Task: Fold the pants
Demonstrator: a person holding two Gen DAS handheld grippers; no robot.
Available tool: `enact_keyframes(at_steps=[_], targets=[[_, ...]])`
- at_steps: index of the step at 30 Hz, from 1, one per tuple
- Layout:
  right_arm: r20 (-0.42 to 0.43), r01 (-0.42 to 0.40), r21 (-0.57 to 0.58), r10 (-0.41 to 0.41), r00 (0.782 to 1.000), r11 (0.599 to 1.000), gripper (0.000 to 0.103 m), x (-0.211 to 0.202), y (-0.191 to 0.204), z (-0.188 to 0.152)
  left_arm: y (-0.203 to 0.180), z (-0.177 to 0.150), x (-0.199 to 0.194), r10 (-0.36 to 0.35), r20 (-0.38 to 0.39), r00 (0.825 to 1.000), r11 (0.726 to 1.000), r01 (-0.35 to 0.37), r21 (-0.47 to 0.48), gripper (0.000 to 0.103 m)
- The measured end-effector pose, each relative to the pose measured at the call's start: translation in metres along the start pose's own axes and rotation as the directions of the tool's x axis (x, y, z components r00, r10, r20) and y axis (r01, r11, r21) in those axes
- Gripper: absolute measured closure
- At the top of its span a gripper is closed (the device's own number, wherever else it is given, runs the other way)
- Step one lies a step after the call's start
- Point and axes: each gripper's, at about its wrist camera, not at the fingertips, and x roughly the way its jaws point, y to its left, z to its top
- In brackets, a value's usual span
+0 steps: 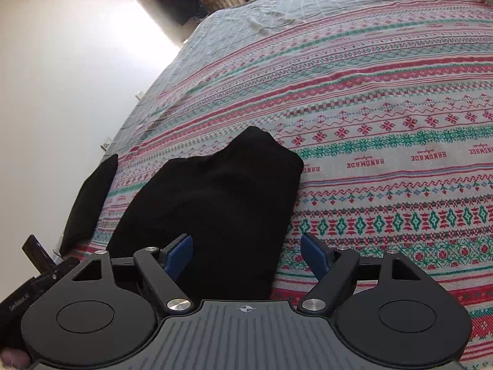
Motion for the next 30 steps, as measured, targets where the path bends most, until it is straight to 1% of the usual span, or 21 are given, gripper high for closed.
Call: enact_keyframes(at_steps=[3,5,6,7,9,10,11,12,13,14,15,17,18,19,20,21,22,23,25,27,30], targets=[[-0.01,-0.022,0.037,0.022,1.0,0.999,0.025,0.003,-0.02,-0.007,0.013,0.008,0.029,-0.051,-0.055,0.997,0.999,0.051,0.013,0.0],[-0.036,-0.053,0.07,0.055,0.998,0.996,0.025,0.009,-0.028,-0.01,0.024,0.008,0.05,-0.085,-0.099,0.991,0.996,0.084,-0.017,0.0],[-0.05,-0.067,0.083,0.072,0.996,0.994,0.025,0.013,-0.029,-0.011,0.031,0.007,0.059,-0.116,-0.122,0.986,0.993,0.111,-0.047,0.003],[-0.069,-0.088,0.092,0.095,0.993,0.992,0.025,0.017,-0.031,-0.013,0.038,0.005,0.067,-0.154,-0.147,0.977,0.986,0.143,-0.085,0.011],[-0.087,-0.118,0.094,0.126,0.988,0.989,0.026,0.026,-0.029,-0.014,0.045,0.004,0.083,-0.224,-0.208,0.952,0.966,0.188,-0.177,0.021],[-0.097,-0.129,0.091,0.138,0.986,0.987,0.031,0.031,-0.028,-0.014,0.047,0.003,0.087,-0.256,-0.217,0.942,0.955,0.212,-0.208,0.021],[-0.106,-0.136,0.087,0.145,0.984,0.987,0.037,0.036,-0.026,-0.013,0.048,0.002,0.09,-0.275,-0.216,0.937,0.949,0.228,-0.22,0.022],[-0.108,-0.142,0.083,0.151,0.983,0.986,0.039,0.042,-0.025,-0.013,0.048,0.0,0.094,-0.285,-0.226,0.932,0.946,0.236,-0.221,0.025],[-0.091,-0.156,0.077,0.163,0.982,0.985,0.042,0.046,-0.024,-0.012,0.048,-0.001,0.097,-0.287,-0.239,0.928,0.947,0.237,-0.215,0.028],[-0.088,-0.162,0.077,0.168,0.982,0.984,0.045,0.051,-0.022,-0.01,0.049,-0.002,0.1,-0.286,-0.245,0.927,0.949,0.238,-0.208,0.028],[-0.074,-0.17,0.084,0.177,0.981,0.982,0.046,0.054,-0.023,-0.009,0.05,-0.003,0.102,-0.297,-0.242,0.924,0.946,0.249,-0.21,0.03],[-0.046,-0.194,0.116,0.2,0.979,0.974,0.052,0.061,-0.026,-0.006,0.055,-0.003,0.106,-0.332,-0.234,0.914,0.928,0.273,-0.254,0.035],[-0.032,-0.205,0.136,0.211,0.977,0.969,0.054,0.064,-0.029,-0.005,0.057,-0.002,0.106,-0.352,-0.234,0.906,0.917,0.284,-0.279,0.042],[-0.02,-0.207,0.148,0.212,0.977,0.967,0.063,0.066,-0.031,-0.004,0.058,-0.002,0.107,-0.37,-0.235,0.899,0.908,0.295,-0.299,0.05],[-0.009,-0.198,0.157,0.202,0.979,0.967,0.078,0.068,-0.033,-0.003,0.058,-0.002,0.106,-0.382,-0.228,0.896,0.9,0.304,-0.313,0.052],[-0.006,-0.184,0.165,0.188,0.982,0.969,0.082,0.07,-0.035,-0.003,0.058,-0.002,0.106,-0.404,-0.225,0.887,0.888,0.321,-0.33,0.065],[-0.001,-0.187,0.178,0.19,0.982,0.966,0.086,0.071,-0.038,-0.002,0.057,-0.002,0.106,-0.434,-0.223,0.873,0.871,0.343,-0.351,0.069],[0.002,-0.181,0.173,0.184,0.983,0.968,0.091,0.07,-0.036,-0.002,0.054,-0.001,0.105,-0.462,-0.215,0.86,0.854,0.367,-0.369,0.07],[0.009,-0.153,0.115,0.153,0.988,0.981,0.091,0.064,-0.027,0.002,0.043,-0.001,0.103,-0.483,-0.203,0.852,0.845,0.392,-0.364,0.071],[0.019,-0.162,0.09,0.161,0.987,0.983,0.092,0.055,-0.022,0.007,0.03,0.001,0.101,-0.511,-0.182,0.84,0.827,0.424,-0.368,0.071],[0.05,-0.179,0.082,0.176,0.983,0.98,0.092,0.04,-0.022,0.02,0.007,0.006,0.104,-0.564,-0.157,0.811,0.791,0.476,-0.385,0.072]])
